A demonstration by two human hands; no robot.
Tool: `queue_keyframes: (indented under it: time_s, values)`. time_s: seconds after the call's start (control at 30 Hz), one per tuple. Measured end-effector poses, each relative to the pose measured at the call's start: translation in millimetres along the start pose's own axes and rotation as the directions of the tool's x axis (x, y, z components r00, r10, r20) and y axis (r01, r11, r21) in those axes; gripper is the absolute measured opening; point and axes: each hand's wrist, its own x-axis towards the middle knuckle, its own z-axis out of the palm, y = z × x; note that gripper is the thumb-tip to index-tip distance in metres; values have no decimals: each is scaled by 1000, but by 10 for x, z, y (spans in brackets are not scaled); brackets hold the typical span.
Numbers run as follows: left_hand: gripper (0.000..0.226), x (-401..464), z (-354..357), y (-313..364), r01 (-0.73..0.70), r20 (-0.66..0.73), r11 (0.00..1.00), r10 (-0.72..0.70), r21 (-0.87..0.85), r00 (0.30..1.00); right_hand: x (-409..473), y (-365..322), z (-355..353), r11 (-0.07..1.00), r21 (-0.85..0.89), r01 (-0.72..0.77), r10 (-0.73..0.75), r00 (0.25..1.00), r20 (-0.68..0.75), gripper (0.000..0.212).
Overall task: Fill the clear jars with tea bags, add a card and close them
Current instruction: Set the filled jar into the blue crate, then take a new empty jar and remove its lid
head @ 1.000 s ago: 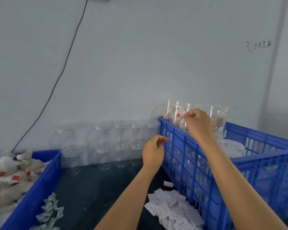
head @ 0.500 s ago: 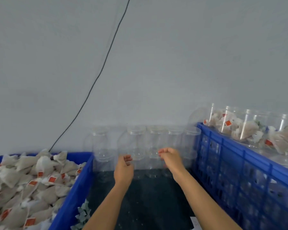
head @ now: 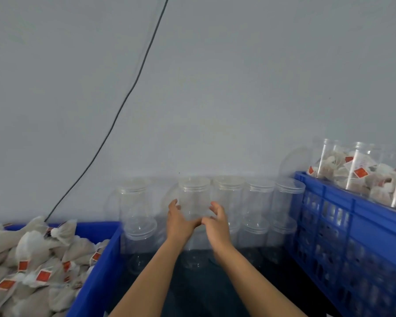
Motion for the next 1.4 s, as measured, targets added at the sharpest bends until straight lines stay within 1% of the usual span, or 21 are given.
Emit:
queue_keyframes:
  time_s: [0.1, 0.17, 0.27, 0.37, 0.53, 0.67, 0.7, 0.77, 0.8, 0.87, 0.93, 0.97, 1.0, 1.07, 1.13, 1.17, 1.2, 1.27, 1.33, 1.37, 1.4]
  values:
    - [99, 64, 70, -96, 22, 8, 997, -21, -74, 1000, 28, 54, 54, 1000, -1, 24, -24, 1000, 0, 61]
    - [94, 61, 82, -117, 1, -36, 996, -4, -84, 999, 21, 61, 65, 999, -8, 45, -45, 999, 11, 63]
    - [90, -39, 34, -69, -57, -123, 997, 51, -49, 991, -29, -4, 42, 997, -9, 71, -71, 996, 52, 61]
    - [91, -221, -65, 60, -128, -154, 992, 129, 12, 980, -132, -134, -10, 993, 24, 114, -116, 991, 62, 54]
    - [94, -702, -155, 313, -185, -148, 982, 188, 32, 971, -479, -411, -127, 966, 169, 197, -208, 977, 52, 27]
    - [106, -1299, -177, 429, -152, -155, 988, 155, 27, 976, -856, -589, -308, 926, 232, 297, -314, 948, 42, 26]
    - [107, -1474, -168, 421, -143, -164, 988, 150, 52, 975, -972, -608, -362, 920, 238, 312, -332, 942, 49, 30]
    - [106, -1843, -127, 356, -144, -191, 979, 170, 144, 967, -1200, -603, -476, 919, 200, 340, -356, 933, 48, 51]
    - [105, -2032, -109, 325, -153, -204, 968, 194, 201, 960, -1311, -595, -533, 930, 144, 338, -347, 937, 42, 61]
    - [104, -2373, -86, 279, -164, -217, 929, 245, 333, 945, -1506, -577, -645, 953, -17, 304, -302, 951, 63, 79]
    - [102, -2623, -93, 196, -192, -192, 873, 304, 449, 933, -1667, -519, -736, 951, -165, 261, -240, 961, 138, 90]
    - [100, -2715, -114, 153, -222, -168, 839, 344, 496, 924, -1737, -472, -768, 940, -226, 256, -220, 960, 171, 90]
    - [100, -2791, -150, 122, -250, -133, 808, 372, 533, 919, -1803, -414, -797, 930, -265, 256, -212, 960, 182, 86]
    - [102, -2894, -246, 98, -266, -51, 786, 352, 557, 935, -1921, -323, -849, 911, -299, 285, -242, 955, 173, 64]
    - [102, -2969, -318, 72, -260, 17, 800, 298, 540, 954, -2003, -268, -890, 897, -314, 310, -271, 949, 163, 41]
    - [100, -3012, -330, 56, -250, 37, 811, 273, 529, 961, -2036, -240, -905, 896, -317, 311, -269, 948, 167, 34]
    - [97, -3059, -336, 43, -236, 50, 828, 245, 509, 968, -2076, -214, -915, 897, -323, 302, -260, 951, 168, 32]
    - [92, -3158, -358, 24, -196, 72, 874, 184, 445, 980, -2151, -191, -930, 897, -338, 285, -238, 956, 174, 34]
    - [84, -3234, -416, -3, -132, 150, 946, 91, 295, 984, -2178, -201, -968, 884, -346, 315, -232, 938, 259, 34]
    - [82, -3251, -457, -35, -86, 234, 981, 44, 173, 971, -2187, -217, -997, 882, -331, 336, -219, 914, 343, 31]
    - [82, -3267, -507, -68, -27, 349, 999, 15, 31, 937, -2188, -249, -1042, 890, -297, 345, -188, 873, 451, 28]
